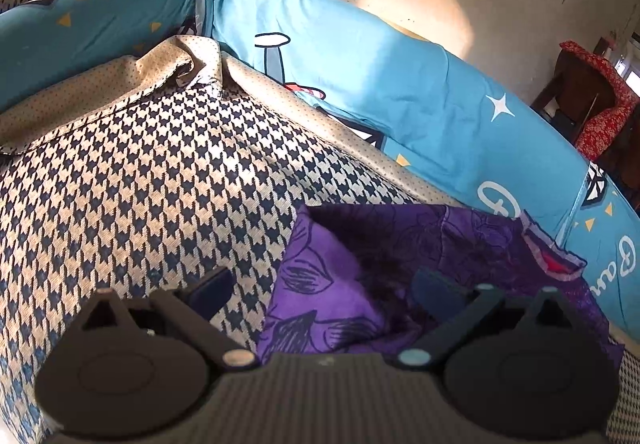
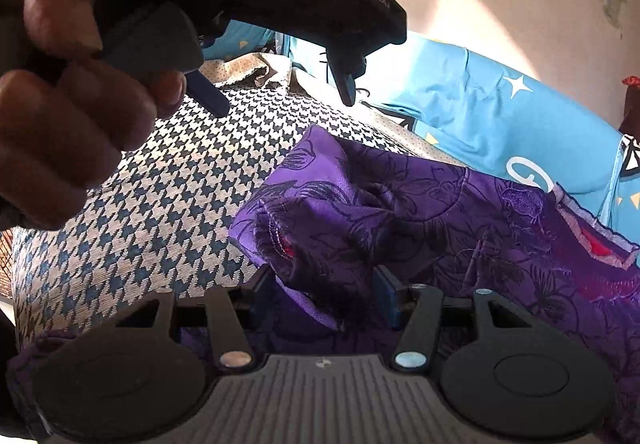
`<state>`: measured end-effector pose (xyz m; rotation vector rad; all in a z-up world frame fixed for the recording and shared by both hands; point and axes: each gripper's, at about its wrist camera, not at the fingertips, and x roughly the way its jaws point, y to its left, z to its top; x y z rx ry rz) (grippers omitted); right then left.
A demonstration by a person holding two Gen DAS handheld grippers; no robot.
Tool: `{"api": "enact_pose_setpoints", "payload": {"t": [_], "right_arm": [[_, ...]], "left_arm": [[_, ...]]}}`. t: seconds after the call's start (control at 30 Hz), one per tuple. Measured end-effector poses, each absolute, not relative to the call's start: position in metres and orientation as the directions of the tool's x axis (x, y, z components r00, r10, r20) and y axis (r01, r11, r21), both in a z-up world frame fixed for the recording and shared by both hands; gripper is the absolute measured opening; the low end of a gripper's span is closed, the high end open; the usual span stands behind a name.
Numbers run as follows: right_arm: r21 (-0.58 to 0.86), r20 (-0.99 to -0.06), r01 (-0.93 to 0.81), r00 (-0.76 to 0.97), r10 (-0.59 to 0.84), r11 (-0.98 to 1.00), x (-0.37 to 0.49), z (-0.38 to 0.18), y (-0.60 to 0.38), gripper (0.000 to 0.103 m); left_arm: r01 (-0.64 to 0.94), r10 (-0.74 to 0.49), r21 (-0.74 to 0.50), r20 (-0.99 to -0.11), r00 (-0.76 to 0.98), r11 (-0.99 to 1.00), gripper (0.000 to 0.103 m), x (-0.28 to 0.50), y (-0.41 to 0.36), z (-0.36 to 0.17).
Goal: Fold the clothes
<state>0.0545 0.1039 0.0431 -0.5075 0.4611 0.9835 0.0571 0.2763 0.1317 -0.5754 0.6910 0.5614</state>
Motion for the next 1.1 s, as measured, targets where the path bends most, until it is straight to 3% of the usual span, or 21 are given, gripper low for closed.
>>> {"api": "enact_pose_setpoints", "payload": {"t": [0.1,0.2,0.23,0.33,0.7,0.93,1.1], "right_arm": [[-0.189,-0.573,-0.869,0.476,0.667,0.457,0.056,0.040,0.109,0.052],[-0.183,-0.572,-0.865,0.480,0.665,0.467,0.060,0.038,0.112,0.033],[-0.182,-0.575,-0.861,0.485,0.659,0.475,0.062,0.038,0.112,0.021],[-0.144,-0.559,-0.837,0.510,0.654,0.529,0.074,0.043,0.108,0.011],[0.200,-0.453,-0.597,0.647,0.614,0.777,0.163,0.083,0.047,0.010],[0.273,-0.391,-0.487,0.732,0.558,0.830,0.192,0.099,0.020,0.010],[0.331,-0.322,-0.324,0.844,0.429,0.886,0.211,0.116,-0.020,0.010]], "left_arm": [[-0.650,0.289,-0.295,-0.715,0.637,0.701,0.100,0.057,0.277,0.132],[-0.660,0.295,-0.301,-0.715,0.634,0.689,0.100,0.055,0.280,0.132],[-0.664,0.297,-0.303,-0.715,0.632,0.683,0.100,0.054,0.282,0.132],[-0.675,0.301,-0.310,-0.717,0.628,0.670,0.101,0.052,0.285,0.131],[-0.644,0.241,-0.302,-0.751,0.615,0.703,0.102,0.061,0.271,0.119],[-0.540,0.192,-0.229,-0.766,0.613,0.810,0.102,0.074,0.236,0.110],[-0.501,0.183,-0.181,-0.785,0.592,0.846,0.102,0.085,0.219,0.102]]}}
